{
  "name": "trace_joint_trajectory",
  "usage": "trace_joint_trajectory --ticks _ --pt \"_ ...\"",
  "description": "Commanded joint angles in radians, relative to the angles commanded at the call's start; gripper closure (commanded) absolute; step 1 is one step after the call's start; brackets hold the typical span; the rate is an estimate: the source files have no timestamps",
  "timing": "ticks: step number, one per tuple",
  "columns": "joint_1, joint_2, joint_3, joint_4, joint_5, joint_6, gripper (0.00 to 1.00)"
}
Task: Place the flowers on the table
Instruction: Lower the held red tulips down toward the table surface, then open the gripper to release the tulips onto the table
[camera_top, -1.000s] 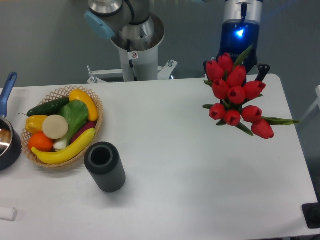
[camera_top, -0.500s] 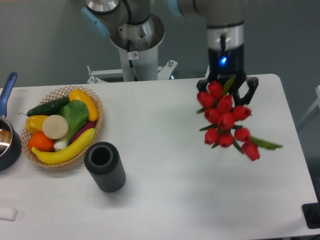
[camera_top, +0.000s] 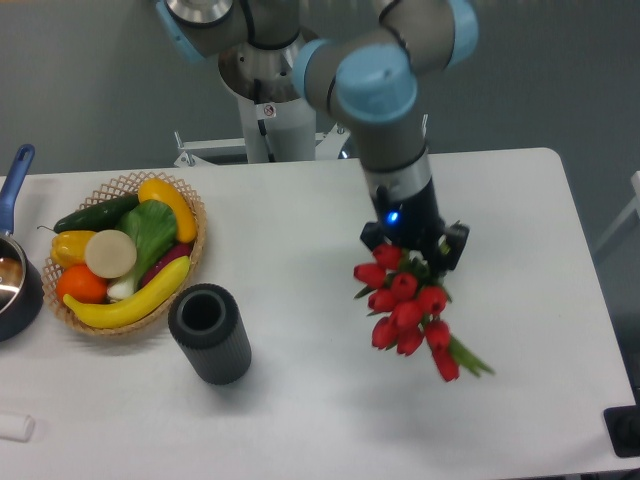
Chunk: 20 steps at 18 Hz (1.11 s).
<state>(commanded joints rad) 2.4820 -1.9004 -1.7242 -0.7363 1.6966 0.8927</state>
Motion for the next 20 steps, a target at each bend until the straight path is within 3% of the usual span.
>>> trace_joint_trajectory --ticks 6,16,17,18,19,20 --pt "-0.009 -0.13 0.07 0.005 -0.006 0.003 0.57" --pt "-0.009 -0.23 0.1 0.009 -0.02 0.005 0.57" --pt "-0.009 -0.229 0.1 0.009 -0.023 0.003 0.5" --pt "-0.009 -0.227 0.098 0.012 -0.023 0.003 0.25" --pt "-0.009 -0.221 0.098 0.012 -0.026 0.005 0.19" --pt "-0.011 -0.218 0.1 0.011 -0.025 0.003 0.04"
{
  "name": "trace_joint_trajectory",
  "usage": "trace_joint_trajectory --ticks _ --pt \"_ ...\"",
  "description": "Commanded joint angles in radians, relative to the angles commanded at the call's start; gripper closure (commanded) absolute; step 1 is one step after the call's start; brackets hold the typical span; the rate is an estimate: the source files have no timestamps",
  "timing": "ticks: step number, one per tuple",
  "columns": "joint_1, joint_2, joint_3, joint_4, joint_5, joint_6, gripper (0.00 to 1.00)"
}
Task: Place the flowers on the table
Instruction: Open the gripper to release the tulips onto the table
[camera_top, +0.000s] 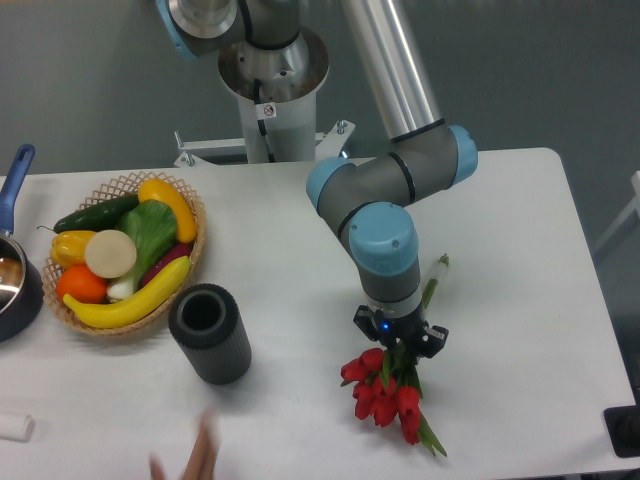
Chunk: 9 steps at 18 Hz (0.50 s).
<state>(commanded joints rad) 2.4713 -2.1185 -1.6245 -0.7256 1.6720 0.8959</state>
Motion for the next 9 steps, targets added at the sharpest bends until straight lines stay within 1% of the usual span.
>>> trace_joint_trajectory --ticks 1,2,3,6,8,9 --pt "-0.005 0.002 -0.003 0.0 0.003 -0.002 0.0" --pt "-0.005 0.014 -0.012 -0.002 0.006 -0.002 0.0" --pt "-0.006 0.041 -0.017 -0.002 0.003 0.0 0.0" --pt "0.001 0.101 -0.014 -0.012 0.008 0.0 0.0" --pt "0.027 0.123 0.014 -0.015 0.003 0.021 0.0" --pt "0.044 0.138 0.029 -0.018 -0.001 0.062 0.0"
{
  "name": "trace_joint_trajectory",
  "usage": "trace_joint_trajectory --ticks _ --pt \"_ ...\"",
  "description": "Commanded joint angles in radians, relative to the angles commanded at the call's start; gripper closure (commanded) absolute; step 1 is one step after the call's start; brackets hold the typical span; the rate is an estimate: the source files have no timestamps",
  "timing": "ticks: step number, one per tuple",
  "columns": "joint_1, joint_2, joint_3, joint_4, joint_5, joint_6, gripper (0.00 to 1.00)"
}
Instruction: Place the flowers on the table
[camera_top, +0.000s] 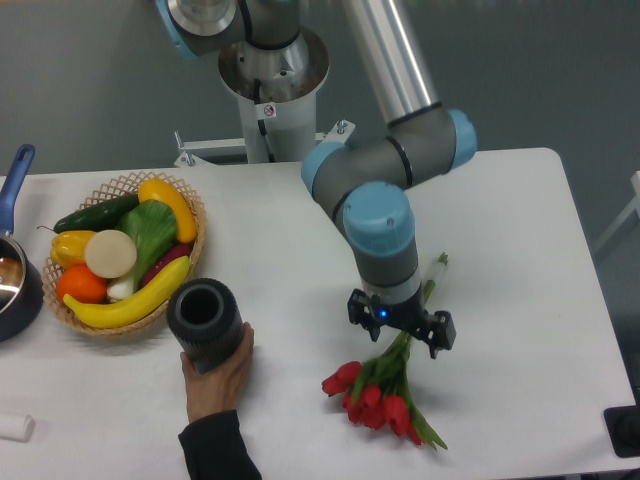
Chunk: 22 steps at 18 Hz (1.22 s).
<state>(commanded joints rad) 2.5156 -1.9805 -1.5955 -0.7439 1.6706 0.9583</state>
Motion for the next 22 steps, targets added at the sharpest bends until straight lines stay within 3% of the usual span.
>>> trace_joint_trajectory --ticks 4,6,11,14,17,22 --pt "0.066 0.022 0.045 -0.075 -0.083 0.105 0.0" --pt "0.124 0.078 0.064 -0.193 -0.168 0.163 0.0" --pt "0.212 0.182 0.051 -0.395 -0.215 0.371 0.0" --pt "0.273 0.236 0.042 -0.489 -0.238 0.515 0.0" --pt "0.301 0.264 0.051 -0.547 -0.241 0.611 0.0" --pt "0.322 0.285 0.051 -0.584 -0.242 0.654 0.0"
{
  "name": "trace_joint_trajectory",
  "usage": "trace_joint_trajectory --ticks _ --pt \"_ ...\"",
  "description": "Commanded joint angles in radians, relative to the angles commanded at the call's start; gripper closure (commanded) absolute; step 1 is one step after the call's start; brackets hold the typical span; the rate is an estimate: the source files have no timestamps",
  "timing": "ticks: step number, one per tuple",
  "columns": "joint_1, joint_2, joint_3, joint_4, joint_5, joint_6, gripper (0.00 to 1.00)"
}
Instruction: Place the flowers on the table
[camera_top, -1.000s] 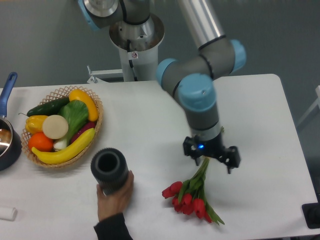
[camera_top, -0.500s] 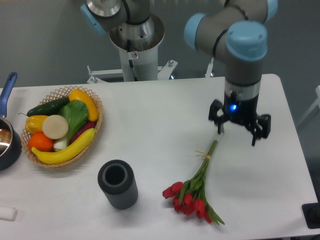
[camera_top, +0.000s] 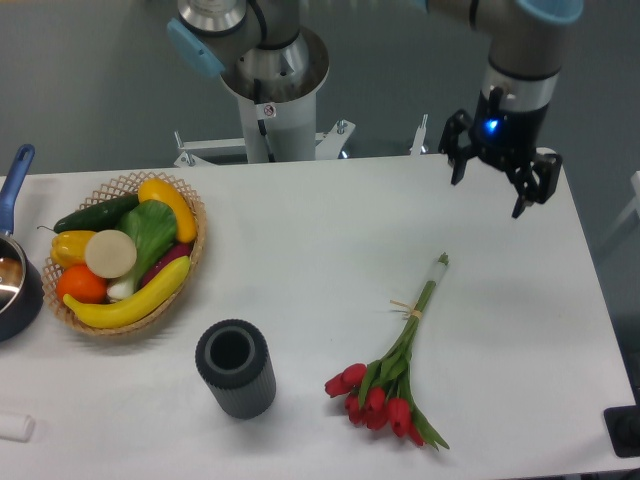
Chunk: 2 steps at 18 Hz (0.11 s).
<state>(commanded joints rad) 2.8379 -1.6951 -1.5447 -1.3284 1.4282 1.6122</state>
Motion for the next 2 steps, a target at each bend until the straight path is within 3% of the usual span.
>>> trace_joint_trajectory --ticks 2 --pt "0.0 0.0 -0.003 0.005 -0.008 -0.003 0.0"
